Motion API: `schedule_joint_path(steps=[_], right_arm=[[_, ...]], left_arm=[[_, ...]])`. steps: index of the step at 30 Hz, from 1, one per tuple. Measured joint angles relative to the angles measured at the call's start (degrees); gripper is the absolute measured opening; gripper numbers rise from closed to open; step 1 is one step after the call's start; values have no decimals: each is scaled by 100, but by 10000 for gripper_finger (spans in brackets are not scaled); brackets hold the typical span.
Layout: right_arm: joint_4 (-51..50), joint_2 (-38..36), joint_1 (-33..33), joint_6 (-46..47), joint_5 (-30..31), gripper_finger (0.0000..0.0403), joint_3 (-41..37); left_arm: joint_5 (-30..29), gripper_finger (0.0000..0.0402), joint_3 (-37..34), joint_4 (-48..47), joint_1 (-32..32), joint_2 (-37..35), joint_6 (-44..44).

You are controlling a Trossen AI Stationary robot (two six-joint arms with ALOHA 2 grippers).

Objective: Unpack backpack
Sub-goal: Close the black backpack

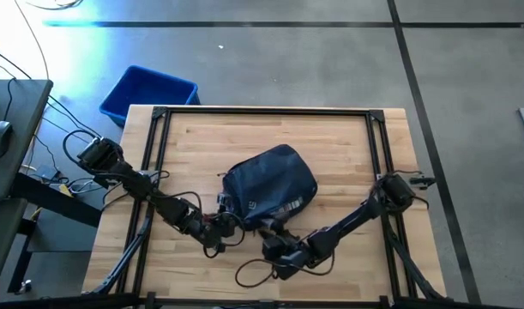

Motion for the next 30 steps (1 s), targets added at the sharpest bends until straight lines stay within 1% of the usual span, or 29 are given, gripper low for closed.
schedule_joint_path(steps=[2, 6, 10, 12, 17, 21, 23, 25, 28, 30], right_arm=[[72, 12, -89, -401, -4, 178, 0], [315, 12, -196, -638, -27, 159, 0], [599, 12, -173, -955, -255, 151, 0], [683, 12, -137, -1064, -234, 151, 0], [823, 12, -165, -995, -216, 151, 0], [814, 12, -270, -441, -216, 141, 0], [810, 12, -304, -224, -235, 126, 0], [810, 12, -305, -148, -243, 103, 0], [808, 12, -284, -121, -232, 51, 0], [808, 12, -233, -53, -71, 16, 0]], left_arm=[[6, 0, 0, -4, 2, 0, 2], [30, 0, 0, -8, 2, 0, 7], [50, 0, 0, -6, 2, 0, 52], [50, 0, 0, -3, 2, 0, 55], [50, 0, 2, 3, 2, 0, 52], [50, 0, 2, 18, 2, 0, 55], [49, 0, 2, 32, 2, 0, 60], [50, 0, 2, 33, 2, 0, 60], [50, 0, 3, 38, 2, 0, 61], [48, 0, 11, 51, 4, 0, 61]])
